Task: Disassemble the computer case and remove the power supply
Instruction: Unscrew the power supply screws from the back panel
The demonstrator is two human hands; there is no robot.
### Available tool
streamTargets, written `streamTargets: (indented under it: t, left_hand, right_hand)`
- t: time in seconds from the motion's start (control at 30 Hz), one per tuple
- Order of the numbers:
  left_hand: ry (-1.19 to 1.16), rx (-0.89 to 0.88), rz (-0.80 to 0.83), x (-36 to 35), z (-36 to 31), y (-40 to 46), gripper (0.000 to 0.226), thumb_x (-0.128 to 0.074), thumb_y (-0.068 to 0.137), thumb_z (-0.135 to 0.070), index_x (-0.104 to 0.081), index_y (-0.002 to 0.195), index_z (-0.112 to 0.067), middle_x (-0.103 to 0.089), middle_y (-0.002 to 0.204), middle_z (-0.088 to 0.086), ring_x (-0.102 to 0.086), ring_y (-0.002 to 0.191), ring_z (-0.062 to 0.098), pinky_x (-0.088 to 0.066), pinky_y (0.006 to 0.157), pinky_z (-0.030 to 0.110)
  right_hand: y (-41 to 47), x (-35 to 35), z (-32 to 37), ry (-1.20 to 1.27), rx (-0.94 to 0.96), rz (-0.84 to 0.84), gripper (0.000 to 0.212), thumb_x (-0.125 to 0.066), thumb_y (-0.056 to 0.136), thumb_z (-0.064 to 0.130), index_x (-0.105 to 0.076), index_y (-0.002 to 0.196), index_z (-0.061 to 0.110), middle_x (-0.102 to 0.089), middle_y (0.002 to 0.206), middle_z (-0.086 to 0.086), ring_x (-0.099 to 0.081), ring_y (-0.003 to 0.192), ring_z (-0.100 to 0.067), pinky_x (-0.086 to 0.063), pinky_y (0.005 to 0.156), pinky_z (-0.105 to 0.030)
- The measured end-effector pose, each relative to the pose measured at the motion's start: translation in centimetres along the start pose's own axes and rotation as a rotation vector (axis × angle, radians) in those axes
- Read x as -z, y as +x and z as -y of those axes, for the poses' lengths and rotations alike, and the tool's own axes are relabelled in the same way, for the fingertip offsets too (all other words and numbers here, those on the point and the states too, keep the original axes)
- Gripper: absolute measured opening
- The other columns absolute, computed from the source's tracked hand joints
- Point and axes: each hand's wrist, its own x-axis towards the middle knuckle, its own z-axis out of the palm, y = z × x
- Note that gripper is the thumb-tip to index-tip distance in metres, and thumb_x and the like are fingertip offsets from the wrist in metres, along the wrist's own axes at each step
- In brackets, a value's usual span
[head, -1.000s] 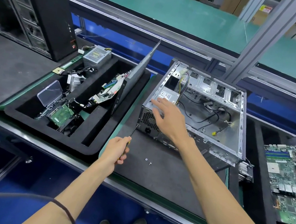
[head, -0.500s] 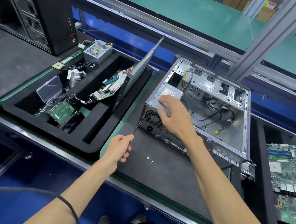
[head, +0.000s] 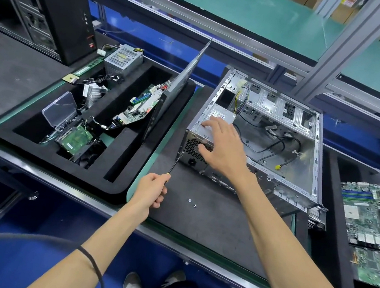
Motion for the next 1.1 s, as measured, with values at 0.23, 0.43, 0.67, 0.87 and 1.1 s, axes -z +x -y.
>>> streamTargets:
  t: [0.23, 0.43, 0.67, 0.87, 1.1]
  left_hand:
    - [-0.003, 0.011, -0.003, -0.2, 0.1, 0.6, 0.02, -0.06, 0.097, -0.032, -0.056, 0.088, -0.014, -0.051, 0.063, 0.0, -0.036, 0.042, 0.009, -0.026, 0.035, 0.02]
    - [0.012, -0.013, -0.017, -0.3, 0.3, 0.9, 0.021, -0.06, 0.098, -0.031, -0.054, 0.086, -0.015, -0.05, 0.063, 0.0, -0.034, 0.041, 0.009, -0.024, 0.035, 0.019]
    - [0.398, -0.268, -0.161, -0.1, 1.0, 0.8, 0.026, -0.06, 0.097, -0.037, -0.051, 0.092, -0.013, -0.06, 0.075, 0.006, -0.05, 0.061, 0.017, -0.037, 0.054, 0.03]
    - [0.062, -0.077, -0.019, -0.3, 1.0, 1.2, 0.024, -0.06, 0.099, -0.034, -0.053, 0.089, -0.014, -0.052, 0.062, 0.0, -0.034, 0.041, 0.01, -0.025, 0.037, 0.02]
    - [0.059, -0.06, -0.048, -0.6, 1.2, 1.5, 0.025, -0.06, 0.098, -0.036, -0.056, 0.09, -0.013, -0.053, 0.06, -0.002, -0.034, 0.04, 0.008, -0.026, 0.036, 0.02]
  right_hand:
    - [0.1, 0.1, 0.1, 0.02, -0.014, -0.012, 0.05, -0.068, 0.084, 0.028, -0.055, 0.131, 0.019, -0.052, 0.141, 0.001, -0.041, 0.134, -0.02, -0.03, 0.118, -0.046]
    - [0.0, 0.2, 0.3, 0.038, -0.023, -0.033, 0.05, -0.068, 0.082, 0.028, -0.056, 0.129, 0.019, -0.053, 0.139, 0.002, -0.041, 0.131, -0.018, -0.031, 0.117, -0.046]
    - [0.1, 0.1, 0.4, 0.038, -0.033, -0.039, 0.049, -0.069, 0.082, 0.028, -0.056, 0.128, 0.02, -0.053, 0.139, 0.002, -0.041, 0.131, -0.018, -0.032, 0.117, -0.046]
    - [0.1, 0.1, 0.5, 0.035, -0.035, -0.045, 0.049, -0.069, 0.081, 0.028, -0.056, 0.128, 0.019, -0.053, 0.139, 0.002, -0.04, 0.13, -0.016, -0.033, 0.116, -0.046]
    - [0.1, 0.1, 0.5, 0.022, -0.041, -0.025, 0.05, -0.068, 0.082, 0.029, -0.055, 0.13, 0.021, -0.052, 0.14, 0.003, -0.038, 0.132, -0.016, -0.031, 0.118, -0.045]
